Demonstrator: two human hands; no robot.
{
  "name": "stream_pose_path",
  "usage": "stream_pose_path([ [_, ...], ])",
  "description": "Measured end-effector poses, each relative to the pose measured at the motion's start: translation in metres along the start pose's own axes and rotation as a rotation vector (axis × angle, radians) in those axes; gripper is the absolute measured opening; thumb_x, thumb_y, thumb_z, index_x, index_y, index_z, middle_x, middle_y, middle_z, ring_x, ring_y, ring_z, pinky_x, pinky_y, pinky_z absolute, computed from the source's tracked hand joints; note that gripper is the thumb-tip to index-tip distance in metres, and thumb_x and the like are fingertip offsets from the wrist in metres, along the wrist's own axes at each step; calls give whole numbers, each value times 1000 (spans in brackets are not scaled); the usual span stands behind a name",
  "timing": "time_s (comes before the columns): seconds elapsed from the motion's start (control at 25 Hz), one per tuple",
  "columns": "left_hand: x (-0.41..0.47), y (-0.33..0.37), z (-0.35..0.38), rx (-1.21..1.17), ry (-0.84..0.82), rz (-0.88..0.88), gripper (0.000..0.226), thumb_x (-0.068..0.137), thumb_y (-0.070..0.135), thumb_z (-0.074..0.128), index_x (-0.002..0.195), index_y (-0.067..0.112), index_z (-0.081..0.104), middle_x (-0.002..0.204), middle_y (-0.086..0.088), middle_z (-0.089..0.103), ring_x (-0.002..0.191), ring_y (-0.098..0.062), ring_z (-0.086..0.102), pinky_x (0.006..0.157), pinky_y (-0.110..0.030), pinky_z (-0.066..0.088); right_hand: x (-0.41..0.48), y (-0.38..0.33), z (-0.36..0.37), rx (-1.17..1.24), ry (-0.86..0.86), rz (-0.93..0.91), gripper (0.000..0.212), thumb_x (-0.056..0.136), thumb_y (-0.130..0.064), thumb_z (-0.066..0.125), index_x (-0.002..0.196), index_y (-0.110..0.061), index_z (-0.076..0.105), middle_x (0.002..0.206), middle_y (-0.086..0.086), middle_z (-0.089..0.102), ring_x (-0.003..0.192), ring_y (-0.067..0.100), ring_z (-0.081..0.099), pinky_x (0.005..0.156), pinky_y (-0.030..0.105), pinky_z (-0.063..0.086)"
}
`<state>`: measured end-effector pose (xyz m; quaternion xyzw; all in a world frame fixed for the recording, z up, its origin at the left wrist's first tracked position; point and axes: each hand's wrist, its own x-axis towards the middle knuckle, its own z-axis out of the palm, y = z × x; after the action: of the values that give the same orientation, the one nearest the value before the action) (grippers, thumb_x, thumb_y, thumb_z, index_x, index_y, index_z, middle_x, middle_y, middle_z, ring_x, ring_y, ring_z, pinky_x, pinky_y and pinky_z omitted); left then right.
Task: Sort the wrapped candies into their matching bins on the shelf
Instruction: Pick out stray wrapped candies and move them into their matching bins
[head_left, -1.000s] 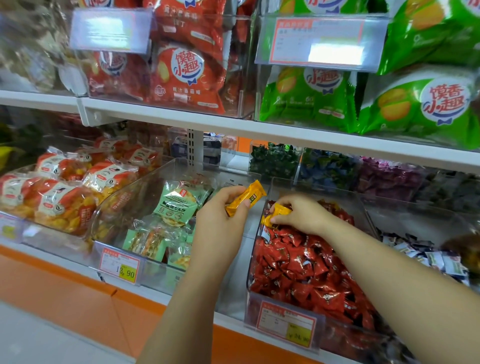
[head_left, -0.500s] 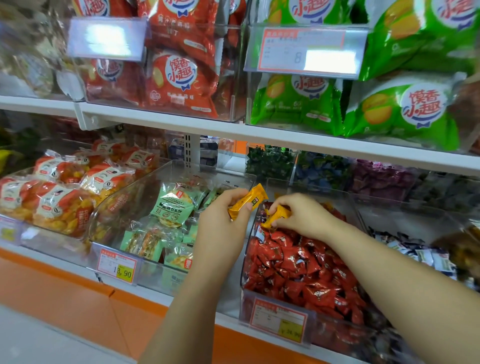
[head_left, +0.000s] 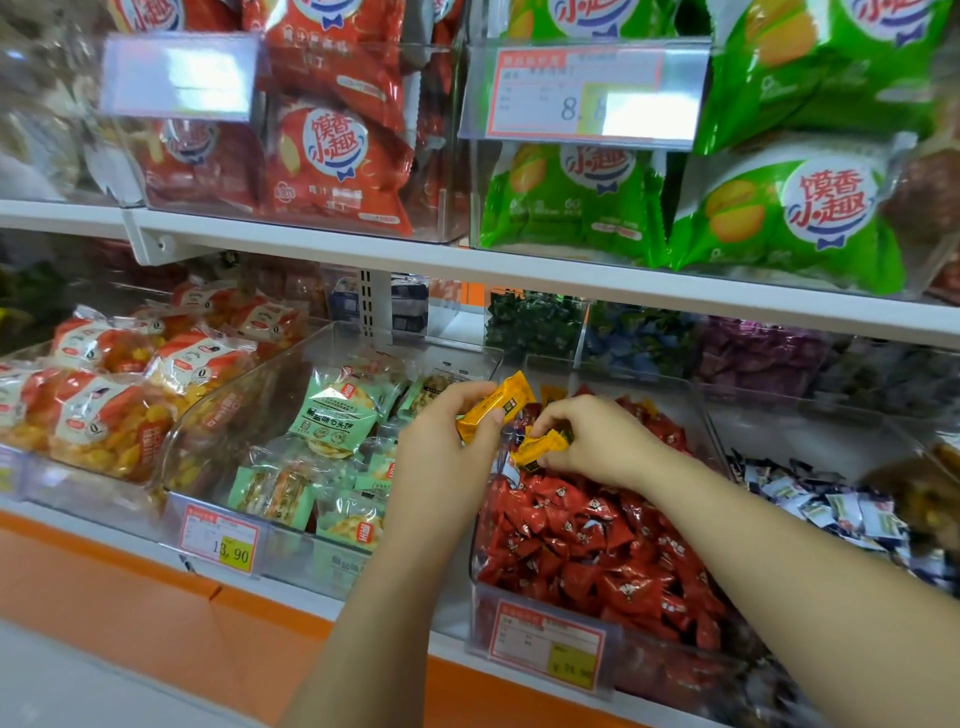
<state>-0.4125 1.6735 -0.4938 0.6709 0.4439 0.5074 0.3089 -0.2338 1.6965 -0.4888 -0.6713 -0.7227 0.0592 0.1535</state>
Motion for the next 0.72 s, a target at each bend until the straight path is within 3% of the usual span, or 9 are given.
stream_pose_path([
  [0.16,-3,7,2,-15,-4,22,15,91,23,58,99,35,60,87,19,65,73,5,57,63,-14,43,-21,-4,-17,136,159,-36,21,74,-23,71,92,-31,65,83,-15,61,67,0,52,58,18,37],
  [0.4,-26,48,29,37,-55,132,15,92,25,55,105,33,60,84,19,62,67,5,53,56,-9,35,-104,4,-49,185,367,-78,22,75,-24,69,96,-30,61,91,-18,58,78,-1,52,68,16,38],
  [0.52,-50,74,60,35,-150,208,17,92,26,56,106,33,61,89,19,63,76,6,56,62,-7,38,-159,34,-65,203,452,-18,24,75,-22,71,93,-32,59,91,-14,59,81,6,54,72,21,40],
  [0.72,-86,115,138,8,-333,290,16,91,24,57,104,32,60,84,18,60,70,6,52,59,-9,36,-227,96,-86,186,563,144,26,74,-22,72,91,-35,55,93,-14,59,83,9,56,71,24,41],
])
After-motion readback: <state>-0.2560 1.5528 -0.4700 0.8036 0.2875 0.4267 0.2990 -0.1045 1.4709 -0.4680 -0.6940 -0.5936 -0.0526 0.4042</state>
